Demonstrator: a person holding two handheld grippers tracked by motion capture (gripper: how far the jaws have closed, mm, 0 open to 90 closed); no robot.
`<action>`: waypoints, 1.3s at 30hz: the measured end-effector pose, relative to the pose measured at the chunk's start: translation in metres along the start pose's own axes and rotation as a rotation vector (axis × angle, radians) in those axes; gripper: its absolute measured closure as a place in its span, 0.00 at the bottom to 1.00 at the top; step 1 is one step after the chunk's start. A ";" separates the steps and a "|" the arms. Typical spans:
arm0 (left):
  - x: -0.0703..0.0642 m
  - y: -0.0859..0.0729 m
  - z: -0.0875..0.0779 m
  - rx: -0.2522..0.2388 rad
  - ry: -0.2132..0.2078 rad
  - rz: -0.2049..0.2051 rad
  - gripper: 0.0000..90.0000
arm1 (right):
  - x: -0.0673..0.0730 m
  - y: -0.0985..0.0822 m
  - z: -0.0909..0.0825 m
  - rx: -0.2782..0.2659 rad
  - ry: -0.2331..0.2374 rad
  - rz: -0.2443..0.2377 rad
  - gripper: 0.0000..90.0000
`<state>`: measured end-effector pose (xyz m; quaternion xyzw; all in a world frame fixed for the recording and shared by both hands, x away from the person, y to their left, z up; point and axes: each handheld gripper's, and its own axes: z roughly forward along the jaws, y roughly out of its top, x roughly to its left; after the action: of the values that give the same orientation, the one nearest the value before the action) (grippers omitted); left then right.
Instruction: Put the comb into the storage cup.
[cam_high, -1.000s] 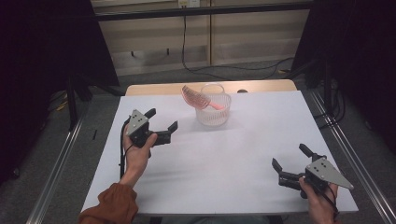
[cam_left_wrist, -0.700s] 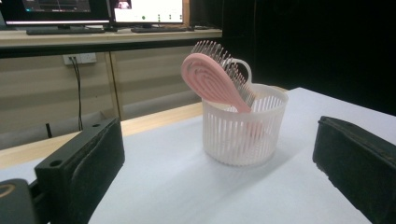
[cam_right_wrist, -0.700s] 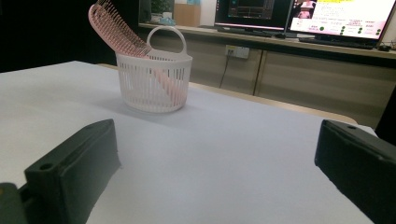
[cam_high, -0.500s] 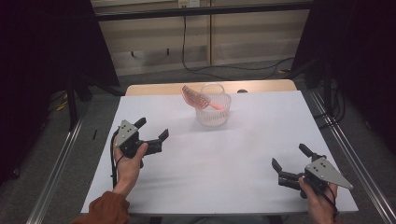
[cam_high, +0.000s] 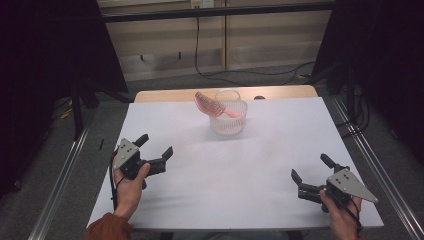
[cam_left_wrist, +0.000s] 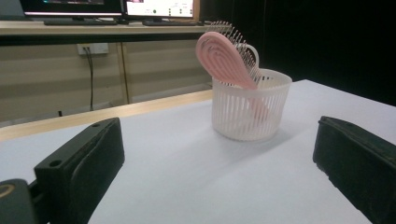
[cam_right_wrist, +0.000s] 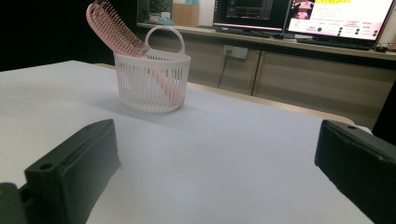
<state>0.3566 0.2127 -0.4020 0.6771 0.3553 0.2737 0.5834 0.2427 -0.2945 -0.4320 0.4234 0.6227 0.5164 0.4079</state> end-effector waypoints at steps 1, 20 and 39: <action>0.000 -0.002 -0.003 0.002 0.001 0.008 0.02 | 0.000 0.000 0.000 0.000 -0.001 0.003 0.00; -0.005 -0.016 -0.041 0.013 0.042 -0.006 0.03 | -0.001 0.001 -0.001 -0.008 -0.008 0.012 0.00; -0.002 -0.031 -0.066 0.038 0.098 -0.021 0.03 | -0.001 0.001 -0.002 -0.012 -0.006 0.019 0.00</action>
<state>0.2986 0.2529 -0.4210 0.6700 0.3957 0.2936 0.5553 0.2411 -0.2960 -0.4307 0.4282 0.6143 0.5229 0.4073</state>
